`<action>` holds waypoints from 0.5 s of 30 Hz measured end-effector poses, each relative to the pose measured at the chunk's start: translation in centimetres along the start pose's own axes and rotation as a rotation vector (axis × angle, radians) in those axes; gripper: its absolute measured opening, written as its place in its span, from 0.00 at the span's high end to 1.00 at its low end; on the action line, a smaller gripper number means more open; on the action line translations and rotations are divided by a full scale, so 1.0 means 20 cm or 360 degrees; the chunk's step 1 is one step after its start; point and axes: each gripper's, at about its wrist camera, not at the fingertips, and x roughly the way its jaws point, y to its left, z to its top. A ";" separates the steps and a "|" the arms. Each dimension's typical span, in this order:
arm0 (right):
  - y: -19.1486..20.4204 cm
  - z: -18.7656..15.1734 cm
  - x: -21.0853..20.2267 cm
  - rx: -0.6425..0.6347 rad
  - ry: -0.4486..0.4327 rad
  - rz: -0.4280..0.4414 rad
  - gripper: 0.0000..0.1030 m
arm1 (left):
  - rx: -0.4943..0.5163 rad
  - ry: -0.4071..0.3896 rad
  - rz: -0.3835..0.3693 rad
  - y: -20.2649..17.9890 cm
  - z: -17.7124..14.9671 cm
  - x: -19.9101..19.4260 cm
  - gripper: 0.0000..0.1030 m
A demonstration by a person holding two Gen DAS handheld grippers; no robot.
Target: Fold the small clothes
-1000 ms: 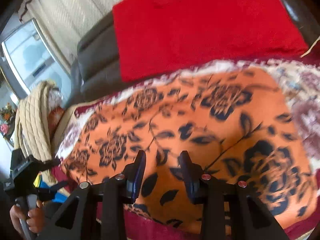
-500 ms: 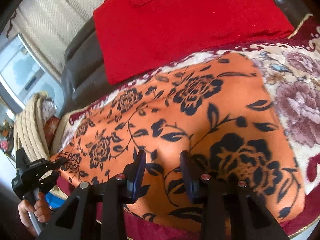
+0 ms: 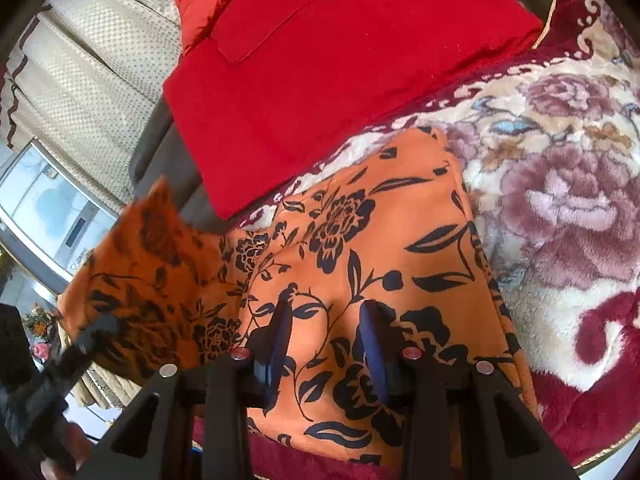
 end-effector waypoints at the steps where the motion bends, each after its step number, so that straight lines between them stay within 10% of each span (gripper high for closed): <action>1: 0.00 0.00 0.00 0.0007 0.0009 0.0005 0.62 | -0.0008 0.0032 -0.0058 0.00 -0.02 0.01 0.62; 10: -0.02 0.02 0.00 0.0161 0.0039 0.0261 0.30 | -0.0346 0.0017 -0.0016 0.43 -0.17 -0.08 0.49; 15: 0.04 0.00 0.11 0.0279 0.0211 0.0451 0.29 | -0.0489 0.0154 0.0062 0.59 -0.28 0.02 0.49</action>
